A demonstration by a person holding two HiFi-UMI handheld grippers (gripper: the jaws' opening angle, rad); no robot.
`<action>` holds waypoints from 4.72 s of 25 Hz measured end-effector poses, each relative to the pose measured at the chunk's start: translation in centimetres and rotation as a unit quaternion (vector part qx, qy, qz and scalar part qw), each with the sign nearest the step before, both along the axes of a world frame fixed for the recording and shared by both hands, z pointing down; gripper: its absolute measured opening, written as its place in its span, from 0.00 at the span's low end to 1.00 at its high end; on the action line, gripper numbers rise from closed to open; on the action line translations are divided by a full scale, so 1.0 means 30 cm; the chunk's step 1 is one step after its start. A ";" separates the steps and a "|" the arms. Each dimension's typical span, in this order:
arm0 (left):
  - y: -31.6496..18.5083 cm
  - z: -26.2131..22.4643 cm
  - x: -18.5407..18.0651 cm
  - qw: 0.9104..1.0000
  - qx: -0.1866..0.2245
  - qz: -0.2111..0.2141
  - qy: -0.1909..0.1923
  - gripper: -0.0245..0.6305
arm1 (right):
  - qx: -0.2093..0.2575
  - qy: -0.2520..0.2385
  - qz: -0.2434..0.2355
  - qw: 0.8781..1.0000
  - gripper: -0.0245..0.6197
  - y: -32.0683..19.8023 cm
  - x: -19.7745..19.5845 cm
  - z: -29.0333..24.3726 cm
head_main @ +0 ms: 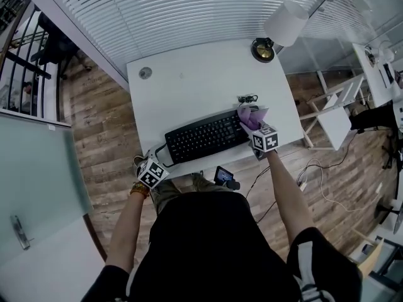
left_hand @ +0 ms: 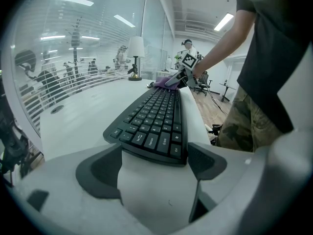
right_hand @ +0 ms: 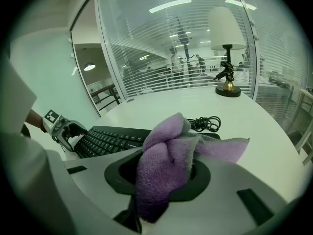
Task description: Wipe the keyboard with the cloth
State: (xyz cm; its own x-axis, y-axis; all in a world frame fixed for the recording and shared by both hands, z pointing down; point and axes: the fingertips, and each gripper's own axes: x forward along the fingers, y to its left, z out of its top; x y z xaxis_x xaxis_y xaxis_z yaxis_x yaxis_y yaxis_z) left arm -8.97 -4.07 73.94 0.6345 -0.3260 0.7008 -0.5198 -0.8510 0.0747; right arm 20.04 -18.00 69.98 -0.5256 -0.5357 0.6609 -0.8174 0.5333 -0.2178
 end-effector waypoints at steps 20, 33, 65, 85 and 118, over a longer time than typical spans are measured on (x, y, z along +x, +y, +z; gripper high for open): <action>0.008 -0.001 -0.003 1.000 -0.003 -0.003 -0.001 0.67 | -0.027 -0.005 -0.145 0.989 0.20 0.111 -0.250 0.007; 0.004 -0.004 -0.002 1.000 -0.002 -0.006 0.002 0.67 | -0.045 -0.011 -0.178 0.983 0.20 0.145 -0.365 0.007; 0.000 0.001 0.000 1.000 -0.009 -0.018 0.008 0.67 | -0.111 -0.027 -0.314 0.943 0.20 0.285 -0.808 0.015; 0.004 -0.001 0.005 1.000 -0.010 -0.021 0.007 0.67 | -0.109 -0.021 -0.381 0.918 0.20 0.376 -1.059 0.011; -0.005 0.007 0.004 1.000 -0.015 -0.024 0.006 0.67 | 0.127 0.024 0.182 0.975 0.21 -0.109 0.521 -0.364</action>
